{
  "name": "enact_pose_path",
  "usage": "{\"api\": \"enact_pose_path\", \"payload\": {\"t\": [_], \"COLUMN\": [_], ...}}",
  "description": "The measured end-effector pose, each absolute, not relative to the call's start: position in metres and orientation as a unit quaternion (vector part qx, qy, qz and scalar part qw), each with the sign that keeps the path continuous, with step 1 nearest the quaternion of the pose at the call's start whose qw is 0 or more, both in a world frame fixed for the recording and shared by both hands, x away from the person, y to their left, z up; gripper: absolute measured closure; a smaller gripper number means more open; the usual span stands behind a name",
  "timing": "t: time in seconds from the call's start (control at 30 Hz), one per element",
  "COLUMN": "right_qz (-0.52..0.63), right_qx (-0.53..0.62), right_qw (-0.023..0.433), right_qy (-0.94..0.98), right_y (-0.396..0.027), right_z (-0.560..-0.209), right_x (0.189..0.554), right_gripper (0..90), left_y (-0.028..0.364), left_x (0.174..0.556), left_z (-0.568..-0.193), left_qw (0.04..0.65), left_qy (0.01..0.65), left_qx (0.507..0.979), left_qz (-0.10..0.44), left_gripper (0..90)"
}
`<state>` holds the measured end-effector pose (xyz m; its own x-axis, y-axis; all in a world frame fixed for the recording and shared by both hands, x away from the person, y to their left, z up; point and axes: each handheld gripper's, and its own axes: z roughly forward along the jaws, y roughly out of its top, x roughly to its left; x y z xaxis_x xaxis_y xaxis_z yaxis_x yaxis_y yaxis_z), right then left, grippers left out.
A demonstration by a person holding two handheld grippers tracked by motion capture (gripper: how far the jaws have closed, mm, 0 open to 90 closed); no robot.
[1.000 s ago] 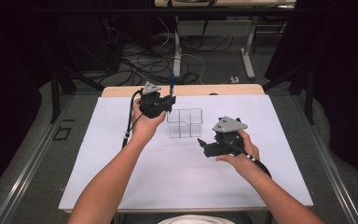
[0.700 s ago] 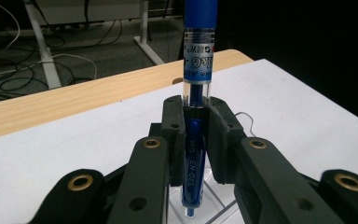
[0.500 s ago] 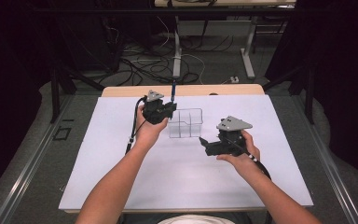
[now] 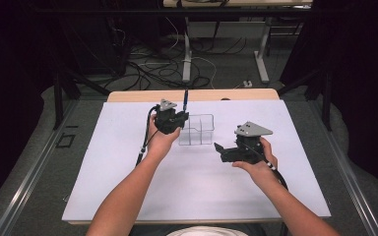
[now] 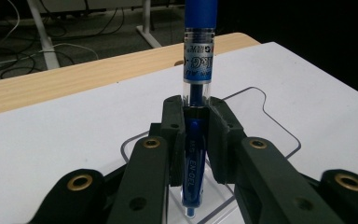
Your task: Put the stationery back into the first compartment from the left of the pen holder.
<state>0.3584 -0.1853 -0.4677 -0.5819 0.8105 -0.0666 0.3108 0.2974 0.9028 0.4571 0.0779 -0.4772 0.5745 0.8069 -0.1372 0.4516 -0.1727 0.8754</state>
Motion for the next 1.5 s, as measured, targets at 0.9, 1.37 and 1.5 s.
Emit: {"api": "enact_pose_path", "payload": {"t": [0.9,1.37,1.5], "right_qz": [0.458,0.454,0.454], "right_qx": [0.368,0.373,0.376], "right_qw": [0.266,0.265,0.268], "right_qy": [0.765,0.765,0.762], "right_y": [-0.183,-0.185,-0.187], "right_z": [-0.473,-0.477,-0.477], "right_x": [0.358,0.358,0.358], "right_gripper": [0.0,0.0,0.0], "left_y": [0.082,0.094,0.099], "left_x": [0.451,0.433,0.425], "left_z": [-0.473,-0.452,-0.443], "left_qw": [0.478,0.501,0.511], "left_qy": [0.418,0.394,0.387], "left_qx": [0.750,0.749,0.745], "left_qz": [0.188,0.180,0.186], "left_gripper": [65.6,35.3,28.8]}}
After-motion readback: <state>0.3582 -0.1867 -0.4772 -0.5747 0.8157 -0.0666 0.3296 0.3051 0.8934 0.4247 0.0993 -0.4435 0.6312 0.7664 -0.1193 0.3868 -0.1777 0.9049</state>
